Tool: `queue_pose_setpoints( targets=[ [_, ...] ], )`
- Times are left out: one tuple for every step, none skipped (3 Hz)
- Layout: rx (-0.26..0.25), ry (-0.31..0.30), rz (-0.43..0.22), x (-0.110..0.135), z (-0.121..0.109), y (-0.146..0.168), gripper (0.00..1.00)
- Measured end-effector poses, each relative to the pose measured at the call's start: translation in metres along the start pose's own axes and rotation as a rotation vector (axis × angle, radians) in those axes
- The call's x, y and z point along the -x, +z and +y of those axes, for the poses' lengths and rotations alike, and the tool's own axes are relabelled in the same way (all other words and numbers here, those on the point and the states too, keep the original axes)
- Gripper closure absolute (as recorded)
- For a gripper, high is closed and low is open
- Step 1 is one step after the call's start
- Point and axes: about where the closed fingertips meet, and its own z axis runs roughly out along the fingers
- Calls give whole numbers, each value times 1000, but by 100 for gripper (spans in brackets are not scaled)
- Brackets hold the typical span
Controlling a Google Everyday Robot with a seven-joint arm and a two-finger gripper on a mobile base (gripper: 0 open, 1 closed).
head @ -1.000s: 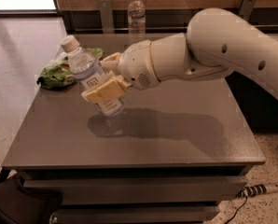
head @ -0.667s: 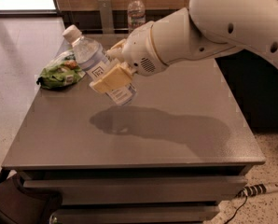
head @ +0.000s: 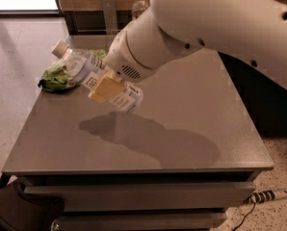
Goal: Knock blue plastic bottle over
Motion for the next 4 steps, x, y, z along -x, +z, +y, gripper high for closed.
queue_pose_setpoints(
  targets=[
    [-28,-10,119,-11,16,22,100],
    [-37,-3,199,-29,24,41,100],
    [-19,-1,246,-43,30,58,100],
    [-22,-4,244,-41,30,57,75]
  ],
)
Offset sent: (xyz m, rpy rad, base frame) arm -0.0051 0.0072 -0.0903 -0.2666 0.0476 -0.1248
